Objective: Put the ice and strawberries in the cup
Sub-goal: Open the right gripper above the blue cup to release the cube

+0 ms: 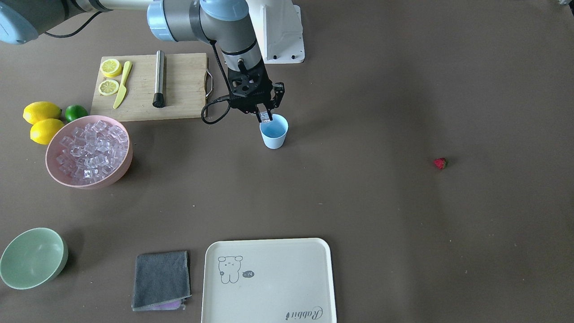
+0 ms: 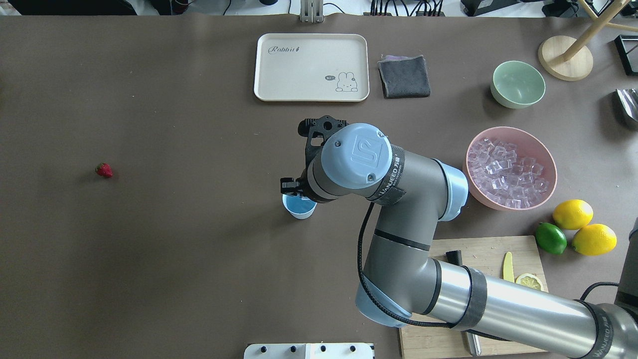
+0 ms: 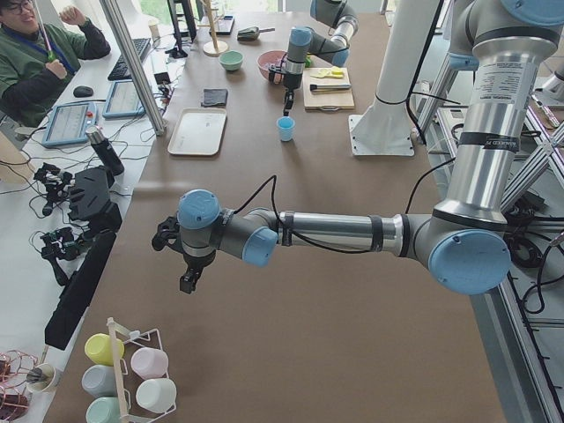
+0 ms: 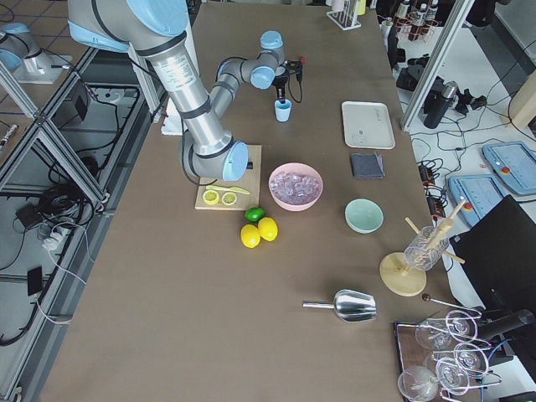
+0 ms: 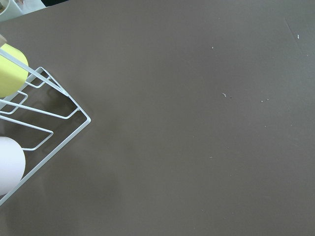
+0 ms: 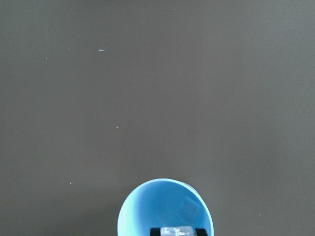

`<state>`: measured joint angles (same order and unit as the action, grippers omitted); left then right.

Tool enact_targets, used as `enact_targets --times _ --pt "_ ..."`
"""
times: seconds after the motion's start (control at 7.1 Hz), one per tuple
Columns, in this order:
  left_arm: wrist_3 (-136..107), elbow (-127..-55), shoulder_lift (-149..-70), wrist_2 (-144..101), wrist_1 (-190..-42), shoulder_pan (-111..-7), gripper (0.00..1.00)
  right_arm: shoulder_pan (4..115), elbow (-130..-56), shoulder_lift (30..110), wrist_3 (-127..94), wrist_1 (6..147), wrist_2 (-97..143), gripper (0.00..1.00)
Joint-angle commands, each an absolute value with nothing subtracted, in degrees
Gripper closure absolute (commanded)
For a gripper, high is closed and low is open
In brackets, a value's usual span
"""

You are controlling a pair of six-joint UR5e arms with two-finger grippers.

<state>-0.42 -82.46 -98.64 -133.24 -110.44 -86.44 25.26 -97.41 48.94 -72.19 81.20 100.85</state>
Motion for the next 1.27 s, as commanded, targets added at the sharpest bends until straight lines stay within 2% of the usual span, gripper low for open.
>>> enact_targets --times 0.0,0.14,0.28,0.42,0.85,1.13 --pt "-0.35 -81.65 -99.05 -133.16 -110.48 -86.13 0.02 24.87 -95.89 48.17 -72.42 79.8 100.28 1.0" --pt "-0.35 -81.39 -99.14 -133.15 -110.57 -86.05 0.02 24.79 -95.37 47.56 -72.6 79.8 100.2 0.94" --pt "-0.35 -81.3 -99.14 -133.15 -110.57 -86.04 0.02 24.79 -95.27 47.64 -72.86 79.8 100.2 0.05" --pt "-0.35 -81.3 -99.14 -133.15 -110.57 -86.04 0.02 24.7 -95.36 47.55 -74.08 79.72 100.2 0.01" --pt "-0.35 -81.3 -99.05 -133.15 -110.92 -85.96 0.02 25.65 -97.02 46.84 -77.52 80.68 100.81 0.01" --pt "-0.53 -81.74 -99.05 -133.24 -110.92 -85.96 0.02 29.86 -101.32 48.77 -76.56 85.85 104.83 0.01"
